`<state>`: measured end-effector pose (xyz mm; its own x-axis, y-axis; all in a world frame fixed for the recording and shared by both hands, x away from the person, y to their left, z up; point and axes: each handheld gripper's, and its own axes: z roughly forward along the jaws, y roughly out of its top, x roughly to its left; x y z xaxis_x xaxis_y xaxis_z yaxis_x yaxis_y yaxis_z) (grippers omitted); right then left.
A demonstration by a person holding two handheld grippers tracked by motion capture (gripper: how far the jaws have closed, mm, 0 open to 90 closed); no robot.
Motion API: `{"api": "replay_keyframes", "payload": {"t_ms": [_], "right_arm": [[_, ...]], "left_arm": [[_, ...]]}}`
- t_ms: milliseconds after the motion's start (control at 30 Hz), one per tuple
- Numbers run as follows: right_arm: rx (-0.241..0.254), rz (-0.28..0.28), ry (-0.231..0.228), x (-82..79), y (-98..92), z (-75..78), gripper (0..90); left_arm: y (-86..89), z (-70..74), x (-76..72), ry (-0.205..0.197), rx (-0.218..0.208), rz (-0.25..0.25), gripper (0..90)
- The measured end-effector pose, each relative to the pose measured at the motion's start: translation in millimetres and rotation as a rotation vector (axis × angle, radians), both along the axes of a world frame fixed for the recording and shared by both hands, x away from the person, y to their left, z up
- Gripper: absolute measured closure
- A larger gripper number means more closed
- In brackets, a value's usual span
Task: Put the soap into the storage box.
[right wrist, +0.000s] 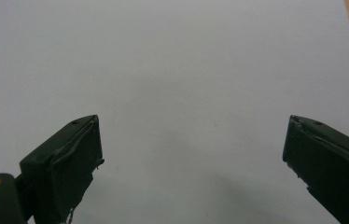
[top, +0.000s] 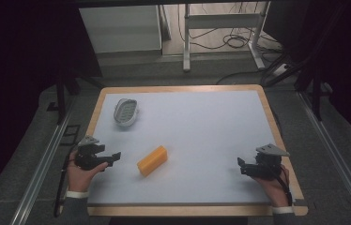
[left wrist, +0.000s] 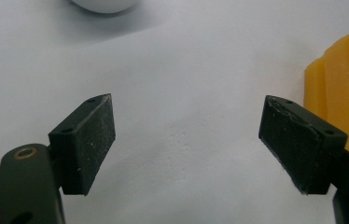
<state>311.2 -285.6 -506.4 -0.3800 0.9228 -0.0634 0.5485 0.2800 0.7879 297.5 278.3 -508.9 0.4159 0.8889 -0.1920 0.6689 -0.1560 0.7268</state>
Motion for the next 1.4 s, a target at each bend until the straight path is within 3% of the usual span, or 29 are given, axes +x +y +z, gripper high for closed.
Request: {"api": "replay_keyframes", "payload": {"t_ms": [300,400,567,800,1033,1233,1400], "right_arm": [[0.004,0.009,0.007,-3.9,-2.4,-0.9,6.8],[-0.004,0.01,0.003,-5.9,-2.3,-1.0,7.1],[0.002,0.007,0.023,-7.2,-4.5,-2.3,8.1],[0.003,0.005,0.017,-7.2,-6.0,-2.4,8.1],[0.004,-0.005,0.014,-8.3,-10.2,-4.7,8.1],[0.005,-0.007,0.014,-8.7,-11.6,-5.0,8.1],[0.012,-0.027,-0.001,-10.9,-14.4,-1.7,8.1]], "left_arm": [[-3.4,1.2,3.3,0.005,0.014,-0.007,19.4],[-3.2,7.3,-0.1,-0.038,0.002,0.002,21.6],[-3.1,11.1,-1.7,-0.035,0.01,-0.003,21.3],[-7.0,15.6,-4.0,-0.036,0.004,-0.038,22.5],[-19.5,20.8,-1.0,-0.023,0.037,-0.049,22.4],[-24.5,33.0,1.0,-0.017,0.049,-0.062,21.2],[-23.5,46.6,1.0,-0.044,0.056,-0.081,21.0]]}}
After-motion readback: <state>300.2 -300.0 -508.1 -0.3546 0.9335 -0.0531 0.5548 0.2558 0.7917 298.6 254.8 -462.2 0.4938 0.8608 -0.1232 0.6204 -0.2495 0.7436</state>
